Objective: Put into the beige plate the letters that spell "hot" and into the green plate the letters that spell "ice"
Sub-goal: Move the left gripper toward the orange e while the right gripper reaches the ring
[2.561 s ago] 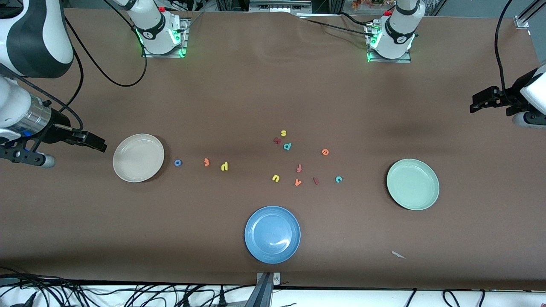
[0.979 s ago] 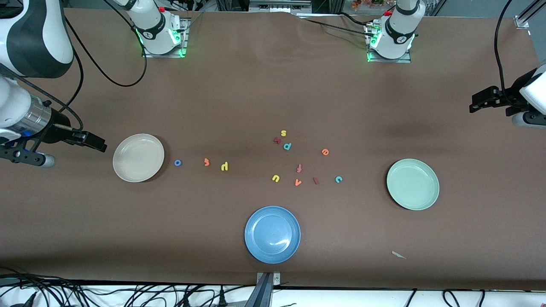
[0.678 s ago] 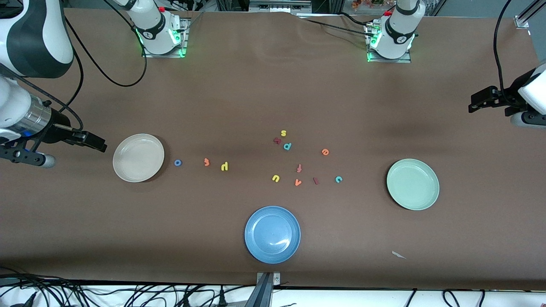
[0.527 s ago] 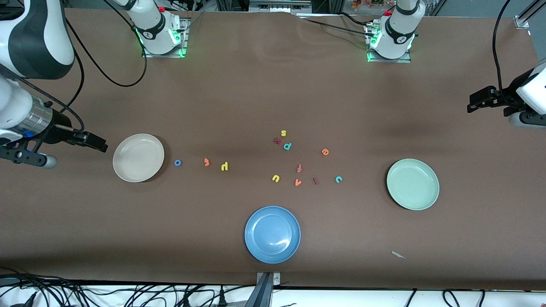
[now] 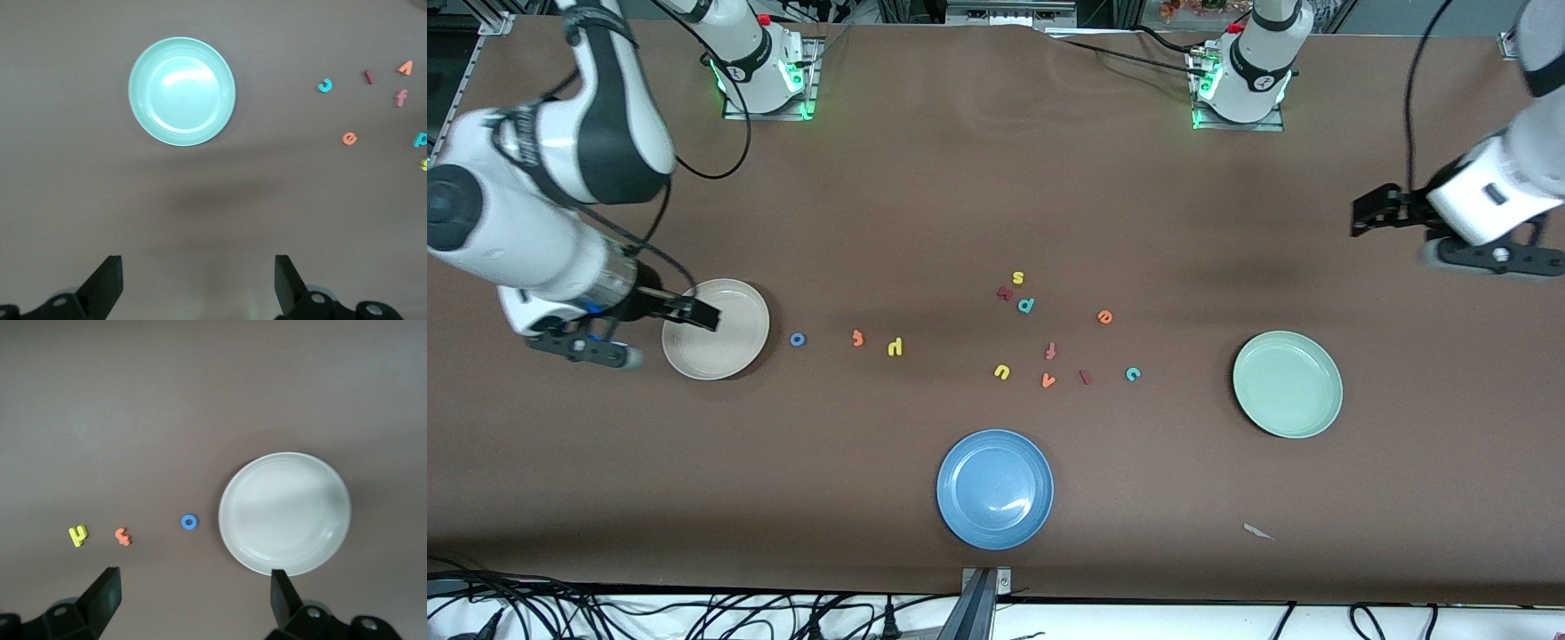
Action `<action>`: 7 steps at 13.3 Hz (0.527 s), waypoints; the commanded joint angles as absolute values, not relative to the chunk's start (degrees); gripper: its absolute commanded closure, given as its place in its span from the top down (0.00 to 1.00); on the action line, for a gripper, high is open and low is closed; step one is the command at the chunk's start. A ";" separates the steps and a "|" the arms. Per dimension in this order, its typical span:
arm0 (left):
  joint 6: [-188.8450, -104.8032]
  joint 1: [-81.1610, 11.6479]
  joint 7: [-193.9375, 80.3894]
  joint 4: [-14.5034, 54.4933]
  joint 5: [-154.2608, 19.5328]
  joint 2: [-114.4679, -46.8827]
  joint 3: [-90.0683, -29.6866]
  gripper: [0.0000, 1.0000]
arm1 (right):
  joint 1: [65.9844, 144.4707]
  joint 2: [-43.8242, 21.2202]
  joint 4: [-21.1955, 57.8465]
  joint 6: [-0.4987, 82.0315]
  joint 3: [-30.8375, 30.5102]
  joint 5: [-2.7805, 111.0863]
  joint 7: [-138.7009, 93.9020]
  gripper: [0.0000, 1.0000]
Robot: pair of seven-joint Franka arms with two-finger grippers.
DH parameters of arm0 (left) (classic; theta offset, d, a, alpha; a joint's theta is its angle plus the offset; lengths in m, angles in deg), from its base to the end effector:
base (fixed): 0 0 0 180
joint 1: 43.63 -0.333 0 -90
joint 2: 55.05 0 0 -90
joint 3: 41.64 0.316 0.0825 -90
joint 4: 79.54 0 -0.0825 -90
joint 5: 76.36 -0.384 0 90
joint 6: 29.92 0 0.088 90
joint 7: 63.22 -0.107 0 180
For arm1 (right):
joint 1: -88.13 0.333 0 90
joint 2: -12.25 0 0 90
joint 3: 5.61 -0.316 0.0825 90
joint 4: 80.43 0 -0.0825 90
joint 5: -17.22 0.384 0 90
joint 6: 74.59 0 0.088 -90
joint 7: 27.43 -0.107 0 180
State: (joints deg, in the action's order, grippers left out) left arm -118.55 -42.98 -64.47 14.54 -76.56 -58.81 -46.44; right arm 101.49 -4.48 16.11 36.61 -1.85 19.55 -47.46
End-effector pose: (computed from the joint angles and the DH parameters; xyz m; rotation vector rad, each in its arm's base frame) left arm 0.5620 -0.0519 0.5527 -3.1222 0.1835 0.2515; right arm 0.6294 0.1128 0.4262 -3.1171 0.3049 0.0611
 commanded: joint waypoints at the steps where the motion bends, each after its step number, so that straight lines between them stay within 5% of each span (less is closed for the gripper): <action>1: -119.74 -43.19 -60.43 14.76 -74.95 -60.15 -49.54 1.00 | 104.38 -5.58 18.97 40.10 -1.75 18.89 -48.17 0.99; 7: -127.36 -43.28 -50.06 19.67 -74.95 -62.00 -56.48 1.00 | 105.97 -7.26 23.96 46.05 -1.75 18.63 -48.09 0.99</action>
State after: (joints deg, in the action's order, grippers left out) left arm -123.18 -42.88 -53.57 16.72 -76.52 -61.72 -54.30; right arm 105.74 -8.36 19.88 41.68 -1.85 19.53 -47.58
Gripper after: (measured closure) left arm 0.000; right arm 0.004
